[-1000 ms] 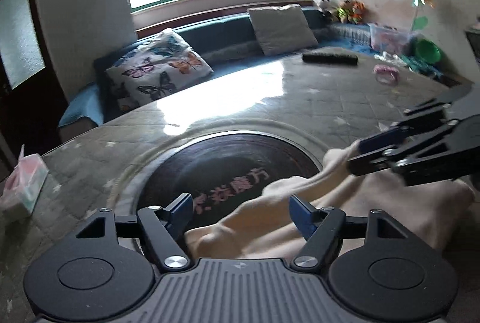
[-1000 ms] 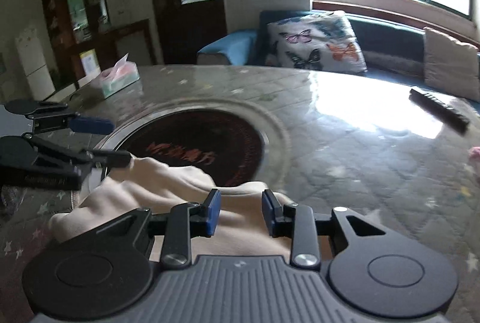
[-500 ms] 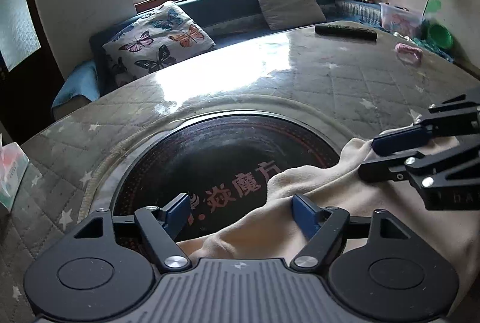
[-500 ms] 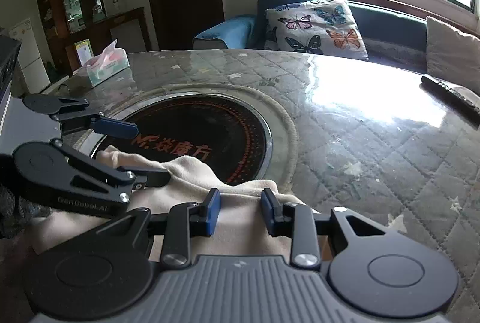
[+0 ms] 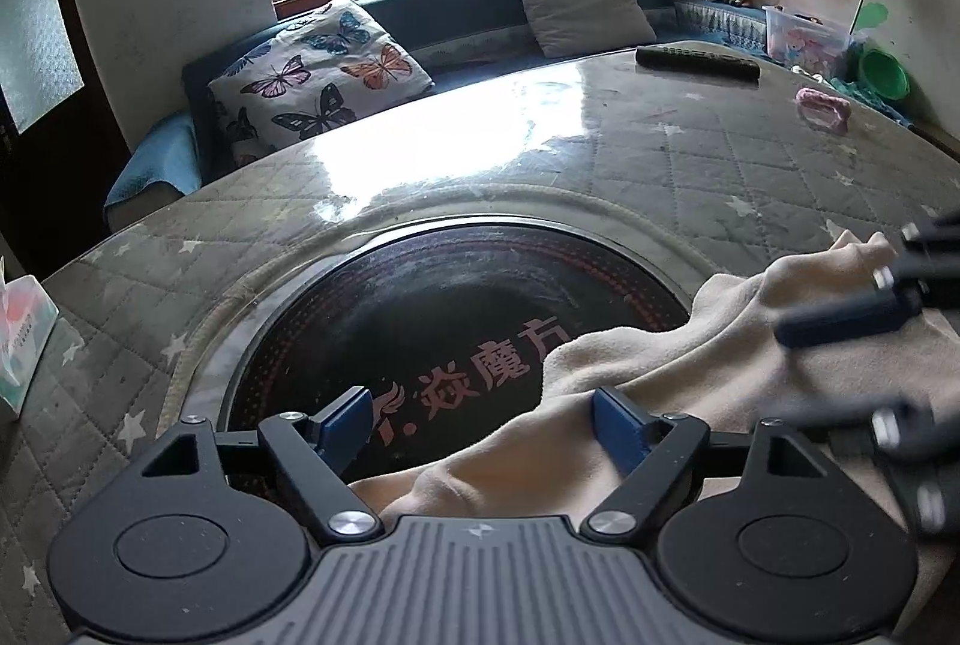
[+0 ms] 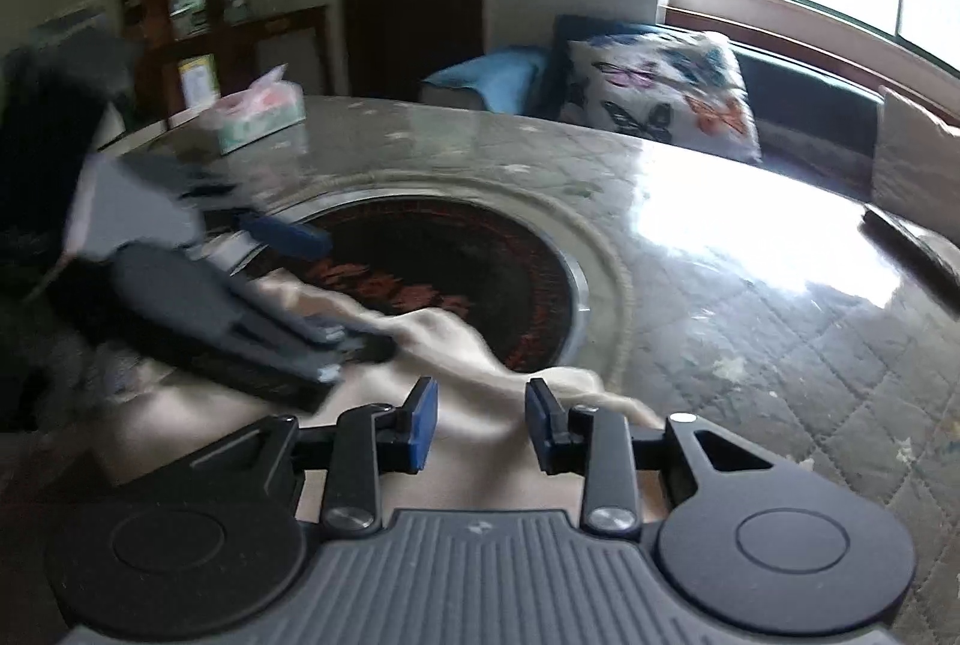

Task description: Fold clothes

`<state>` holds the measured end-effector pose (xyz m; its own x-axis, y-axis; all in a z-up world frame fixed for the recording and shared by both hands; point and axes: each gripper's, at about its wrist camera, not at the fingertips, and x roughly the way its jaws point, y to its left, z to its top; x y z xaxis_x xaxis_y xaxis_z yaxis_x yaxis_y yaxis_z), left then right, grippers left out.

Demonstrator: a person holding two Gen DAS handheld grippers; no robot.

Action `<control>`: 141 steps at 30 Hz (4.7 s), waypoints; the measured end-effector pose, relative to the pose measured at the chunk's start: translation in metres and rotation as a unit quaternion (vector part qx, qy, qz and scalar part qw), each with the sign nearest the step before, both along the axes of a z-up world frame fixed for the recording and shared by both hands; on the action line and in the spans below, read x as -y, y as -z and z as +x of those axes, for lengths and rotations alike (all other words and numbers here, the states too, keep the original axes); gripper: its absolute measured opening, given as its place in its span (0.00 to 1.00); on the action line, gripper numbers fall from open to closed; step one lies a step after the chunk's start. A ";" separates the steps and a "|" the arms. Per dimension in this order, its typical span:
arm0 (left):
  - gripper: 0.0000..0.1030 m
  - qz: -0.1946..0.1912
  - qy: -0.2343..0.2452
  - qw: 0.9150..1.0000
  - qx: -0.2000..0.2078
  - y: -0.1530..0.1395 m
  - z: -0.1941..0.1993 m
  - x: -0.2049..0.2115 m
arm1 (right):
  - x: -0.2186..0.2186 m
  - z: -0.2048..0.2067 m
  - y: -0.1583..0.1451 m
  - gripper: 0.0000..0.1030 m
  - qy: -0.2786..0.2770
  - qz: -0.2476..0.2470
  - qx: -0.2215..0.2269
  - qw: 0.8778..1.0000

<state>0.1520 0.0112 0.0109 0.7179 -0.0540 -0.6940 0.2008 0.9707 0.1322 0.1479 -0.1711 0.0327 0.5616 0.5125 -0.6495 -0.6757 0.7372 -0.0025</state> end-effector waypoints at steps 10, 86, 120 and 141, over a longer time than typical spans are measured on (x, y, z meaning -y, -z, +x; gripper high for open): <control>0.82 0.002 -0.003 1.000 -0.007 -0.001 0.003 0.002 | -0.029 -0.048 0.004 0.36 -0.080 -0.006 0.015 0.997; 0.85 0.001 -0.087 0.996 0.026 -0.010 -0.047 -0.029 | 0.064 0.018 0.004 0.36 0.092 0.052 -0.024 0.994; 0.88 -0.037 -0.142 0.989 0.024 -0.025 -0.073 -0.056 | -0.016 -0.054 -0.009 0.38 -0.046 0.010 0.031 0.998; 0.87 -0.161 -0.179 0.970 0.020 -0.038 -0.108 -0.084 | -0.097 -0.120 0.007 0.40 -0.189 -0.059 0.090 0.976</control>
